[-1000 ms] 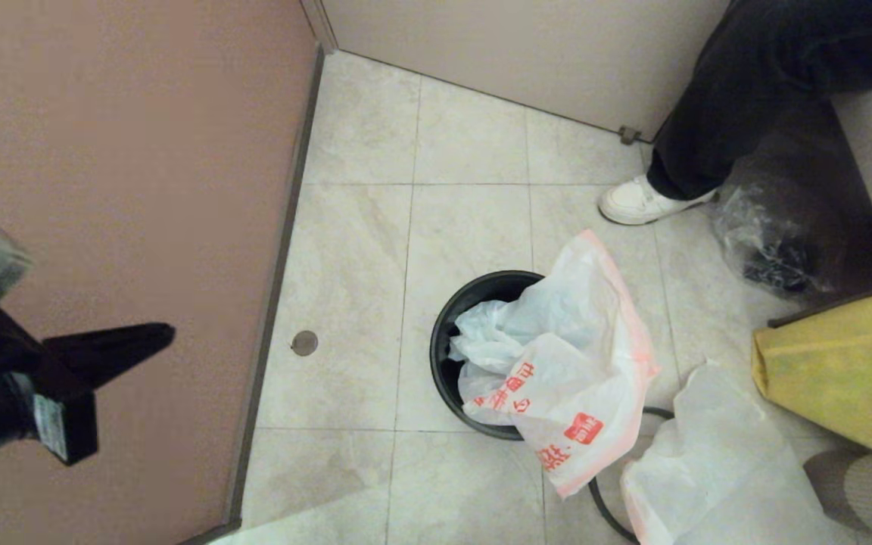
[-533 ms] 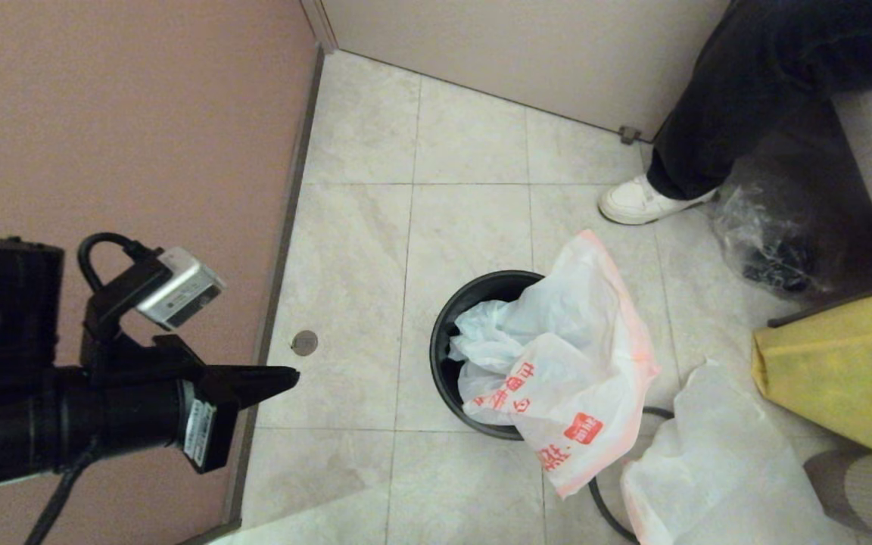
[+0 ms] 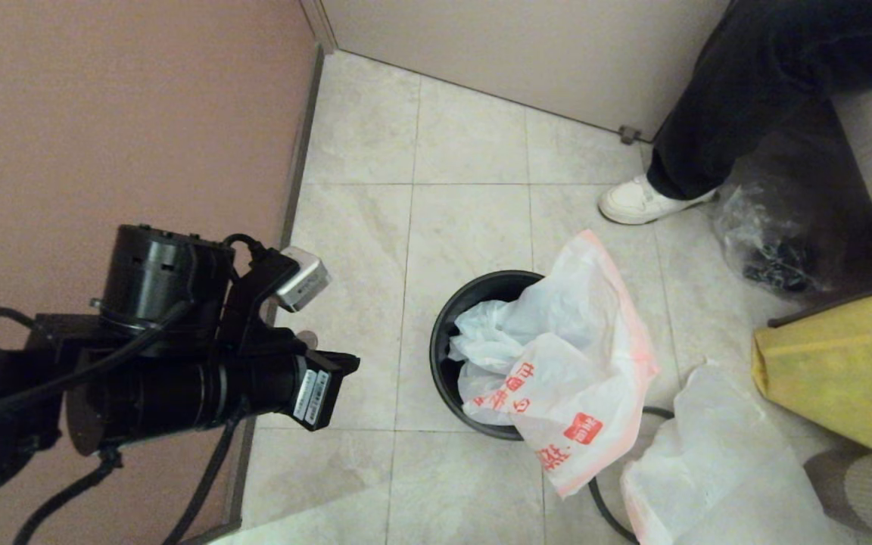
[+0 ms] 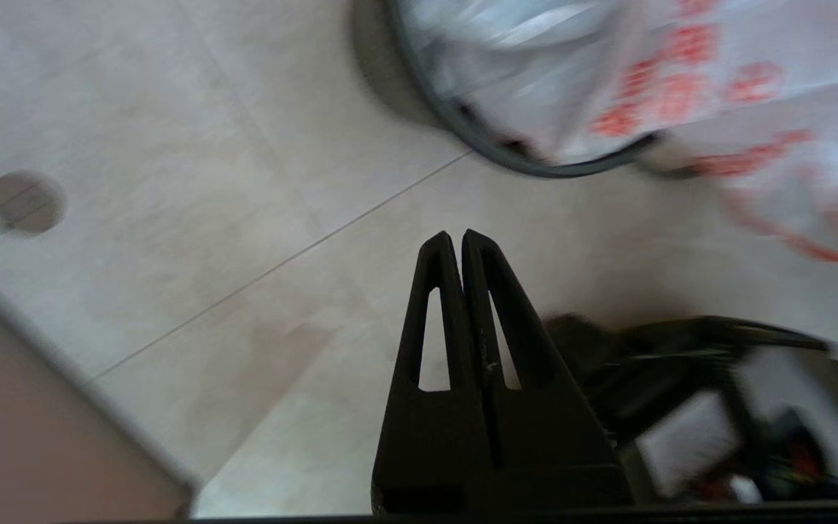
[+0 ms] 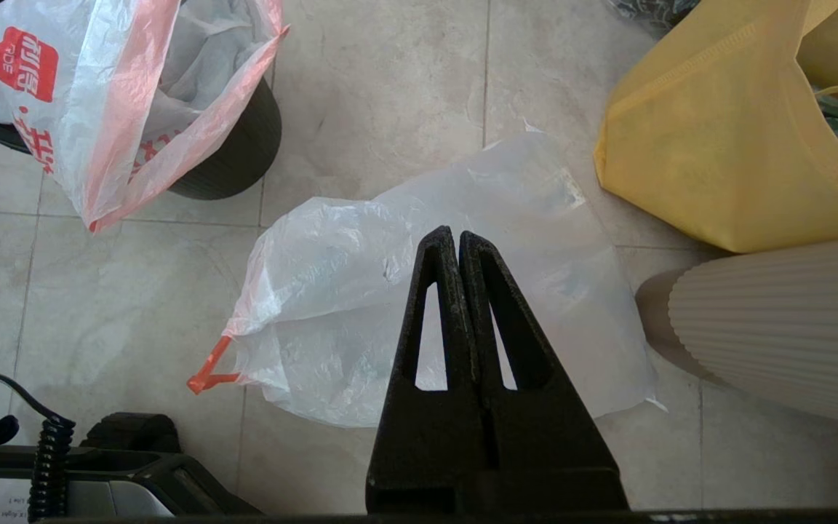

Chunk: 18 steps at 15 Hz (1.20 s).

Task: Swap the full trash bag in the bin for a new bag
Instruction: Put the new garbage bag on the trash can

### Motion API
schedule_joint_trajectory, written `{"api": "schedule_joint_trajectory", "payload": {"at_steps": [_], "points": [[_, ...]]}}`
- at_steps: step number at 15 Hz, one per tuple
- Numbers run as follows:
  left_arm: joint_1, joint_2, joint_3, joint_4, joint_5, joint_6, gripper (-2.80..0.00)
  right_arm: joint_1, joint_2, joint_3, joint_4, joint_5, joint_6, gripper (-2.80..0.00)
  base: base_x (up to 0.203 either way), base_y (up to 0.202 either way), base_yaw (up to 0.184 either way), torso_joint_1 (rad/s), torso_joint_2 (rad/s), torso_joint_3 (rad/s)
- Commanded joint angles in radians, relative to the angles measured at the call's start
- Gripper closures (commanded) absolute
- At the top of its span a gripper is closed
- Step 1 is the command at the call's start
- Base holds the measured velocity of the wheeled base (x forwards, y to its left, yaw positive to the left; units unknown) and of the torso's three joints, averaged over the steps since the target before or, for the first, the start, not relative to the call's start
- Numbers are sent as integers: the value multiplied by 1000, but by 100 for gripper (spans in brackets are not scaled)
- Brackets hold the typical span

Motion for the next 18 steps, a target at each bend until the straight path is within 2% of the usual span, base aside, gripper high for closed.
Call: {"api": "schedule_joint_trajectory", "payload": {"at_steps": [1,7,10,15,18], "points": [[-62,51,-10,-1,29,-3,0,0,2,0,0,0,-1,0,0,0,0,0,0,0],[-113,35,-51,4,41,-15,0,1,2,0,0,0,-2,0,0,0,0,0,0,0],[-121,34,-52,6,41,-99,0,-1,2,0,0,0,0,0,0,0,0,0,0,0],[-126,57,-79,2,38,-111,0,1,2,0,0,0,0,0,0,0,0,0,0,0],[-159,76,-111,6,36,-150,0,1,2,2,-1,0,-17,0,0,0,0,0,0,0]]}}
